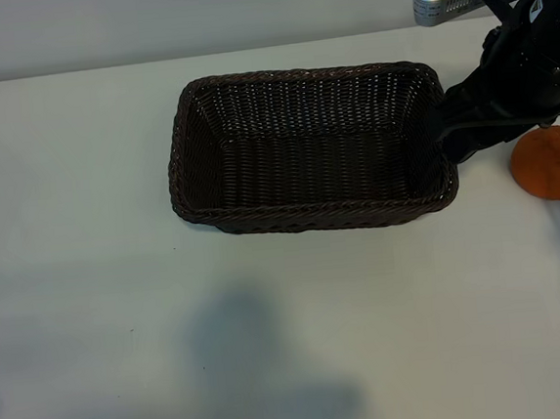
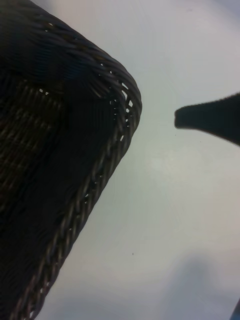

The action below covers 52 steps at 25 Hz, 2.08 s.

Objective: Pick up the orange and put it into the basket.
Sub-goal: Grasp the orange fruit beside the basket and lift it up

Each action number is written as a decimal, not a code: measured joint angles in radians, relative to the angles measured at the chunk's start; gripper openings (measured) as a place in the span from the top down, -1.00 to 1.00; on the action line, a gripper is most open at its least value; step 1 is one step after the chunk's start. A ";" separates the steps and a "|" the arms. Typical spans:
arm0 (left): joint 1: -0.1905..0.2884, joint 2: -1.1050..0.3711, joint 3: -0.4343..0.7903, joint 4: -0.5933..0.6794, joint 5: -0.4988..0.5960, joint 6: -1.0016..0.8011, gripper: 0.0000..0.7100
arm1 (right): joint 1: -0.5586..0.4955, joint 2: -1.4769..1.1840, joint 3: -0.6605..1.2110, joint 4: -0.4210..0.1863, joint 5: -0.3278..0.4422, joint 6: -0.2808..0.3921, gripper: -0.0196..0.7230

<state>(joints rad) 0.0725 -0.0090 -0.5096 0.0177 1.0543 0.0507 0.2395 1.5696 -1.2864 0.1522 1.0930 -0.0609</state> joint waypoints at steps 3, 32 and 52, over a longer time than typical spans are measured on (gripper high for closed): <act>0.000 0.000 0.000 -0.018 0.033 -0.007 -0.33 | 0.000 0.000 0.000 0.000 0.000 0.000 -0.50; -0.141 0.000 0.011 -0.038 0.039 -0.011 -0.32 | -0.144 0.089 0.000 -0.210 -0.130 0.176 -0.50; -0.143 0.000 0.011 -0.038 0.038 -0.011 -0.32 | -0.236 0.319 -0.001 -0.229 -0.231 0.213 -0.50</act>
<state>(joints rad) -0.0703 -0.0090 -0.4990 -0.0208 1.0918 0.0394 0.0033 1.8881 -1.2871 -0.0772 0.8623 0.1517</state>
